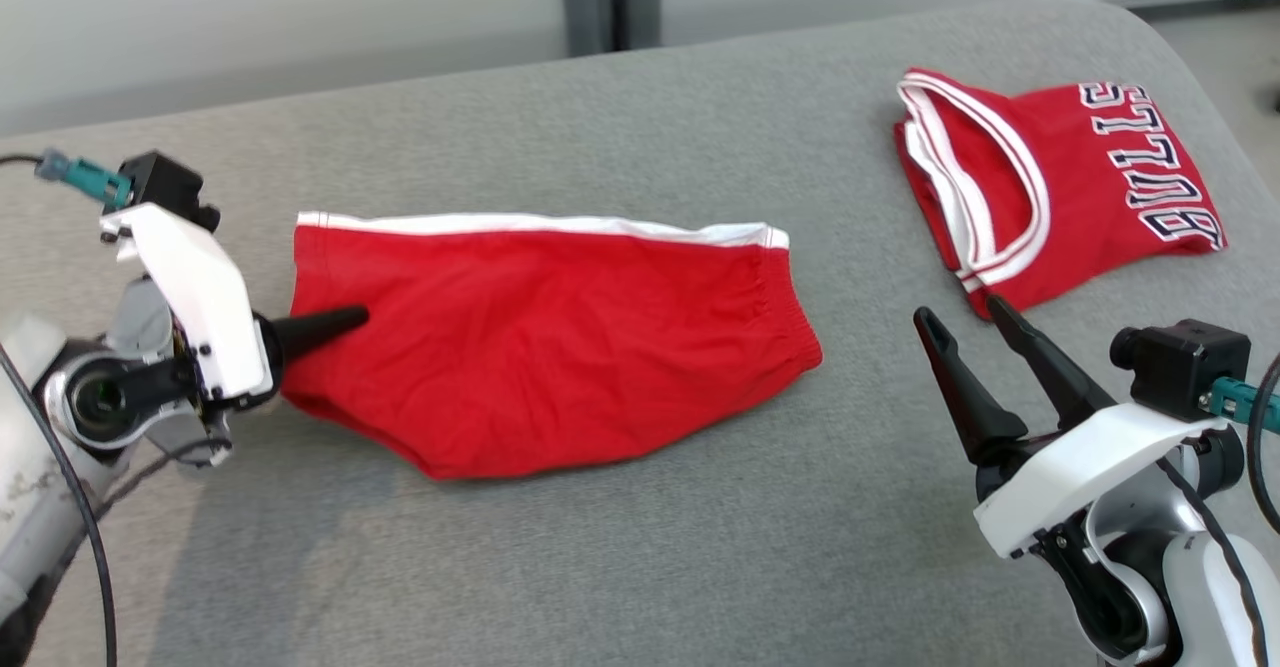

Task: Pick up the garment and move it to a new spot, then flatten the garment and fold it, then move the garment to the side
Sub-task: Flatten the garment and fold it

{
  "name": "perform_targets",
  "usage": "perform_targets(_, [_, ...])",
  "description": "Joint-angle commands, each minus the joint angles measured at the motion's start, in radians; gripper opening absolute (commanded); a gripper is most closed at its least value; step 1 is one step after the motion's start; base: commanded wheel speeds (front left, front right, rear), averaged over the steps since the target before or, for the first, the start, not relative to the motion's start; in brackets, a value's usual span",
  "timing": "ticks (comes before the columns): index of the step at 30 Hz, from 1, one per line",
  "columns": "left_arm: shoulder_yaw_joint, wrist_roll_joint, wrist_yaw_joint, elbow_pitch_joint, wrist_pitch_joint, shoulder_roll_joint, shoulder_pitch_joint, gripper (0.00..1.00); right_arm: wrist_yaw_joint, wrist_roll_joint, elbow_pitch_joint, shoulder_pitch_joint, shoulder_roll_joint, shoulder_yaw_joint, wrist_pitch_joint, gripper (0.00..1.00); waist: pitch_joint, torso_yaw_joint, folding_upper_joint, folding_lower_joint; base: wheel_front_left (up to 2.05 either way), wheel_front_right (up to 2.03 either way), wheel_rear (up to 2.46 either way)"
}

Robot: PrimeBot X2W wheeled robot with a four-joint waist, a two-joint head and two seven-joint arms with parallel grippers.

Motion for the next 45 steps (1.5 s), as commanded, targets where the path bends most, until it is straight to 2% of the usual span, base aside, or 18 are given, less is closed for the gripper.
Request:
perform_targets(1, [0.006, -0.008, -0.002, 0.002, -0.017, -0.002, 0.032, 0.00, 0.000, 0.005, -0.007, 0.018, -0.007, -0.005, 0.009, 1.00, -0.043, 0.045, -0.0001, 0.0000, 0.00, 0.00, 0.00])
perform_targets(9, [0.002, 0.010, -0.002, 0.038, -0.068, -0.010, 0.097, 0.00, 0.000, 0.004, -0.024, 0.053, -0.011, -0.024, 0.041, 1.00, -0.069, 0.079, -0.0001, 0.0000, 0.00, 0.00, 0.00])
perform_targets(19, [0.000, 0.007, -0.002, 0.109, -0.076, -0.015, 0.135, 0.00, 0.000, 0.010, -0.035, 0.068, -0.016, -0.022, 0.062, 1.00, -0.084, 0.077, -0.0001, 0.0000, 0.00, 0.00, 0.00])
perform_targets(20, [-0.001, 0.008, -0.002, 0.112, -0.074, -0.016, 0.137, 0.13, 0.000, 0.010, -0.036, 0.069, -0.017, -0.023, 0.061, 1.00, -0.085, 0.076, -0.0001, 0.0000, 0.00, 0.00, 0.00])
perform_targets(21, [-0.003, 0.010, -0.002, 0.114, -0.071, -0.017, 0.138, 0.43, 0.000, 0.010, -0.037, 0.071, -0.017, -0.025, 0.064, 1.00, -0.086, 0.077, -0.0001, 0.0000, 0.00, 0.00, 0.00])
perform_targets(22, [-0.004, 0.014, -0.002, 0.117, -0.069, -0.021, 0.139, 1.00, 0.000, 0.006, -0.037, 0.077, -0.018, -0.028, 0.067, 1.00, -0.090, 0.079, -0.0001, 0.0000, 0.00, 0.00, 0.00])
perform_targets(28, [0.000, 0.037, -0.002, 0.124, -0.091, -0.015, 0.127, 1.00, 0.000, 0.005, -0.044, 0.090, -0.015, -0.037, 0.068, 1.00, -0.109, 0.097, -0.0001, 0.0000, 0.00, 0.00, 0.00])
perform_targets(31, [0.017, 0.066, -0.002, 0.101, -0.155, 0.008, 0.101, 1.00, 0.000, 0.004, -0.051, 0.098, -0.016, -0.042, 0.055, 1.00, -0.115, 0.108, -0.0001, 0.0000, 0.00, 0.00, 0.00])
perform_targets(39, [0.043, 0.208, 0.003, 0.035, -0.425, 0.059, 0.091, 1.00, 0.000, -0.002, -0.060, 0.107, -0.024, -0.067, 0.014, 1.00, -0.120, 0.145, -0.0001, 0.0000, 0.00, 0.00, 0.00])
perform_targets(43, [0.054, 0.265, 0.042, -0.012, -0.565, 0.060, 0.127, 1.00, 0.000, -0.018, -0.074, 0.115, -0.021, -0.098, -0.036, 1.00, -0.125, 0.167, -0.0001, 0.0000, 0.00, 0.00, 0.00])
perform_targets(45, [0.061, 0.296, 0.077, -0.041, -0.637, 0.065, 0.151, 1.00, 0.000, -0.029, -0.081, 0.119, -0.018, -0.104, -0.063, 1.00, -0.128, 0.176, -0.0001, 0.0000, 0.00, 0.00, 0.00])
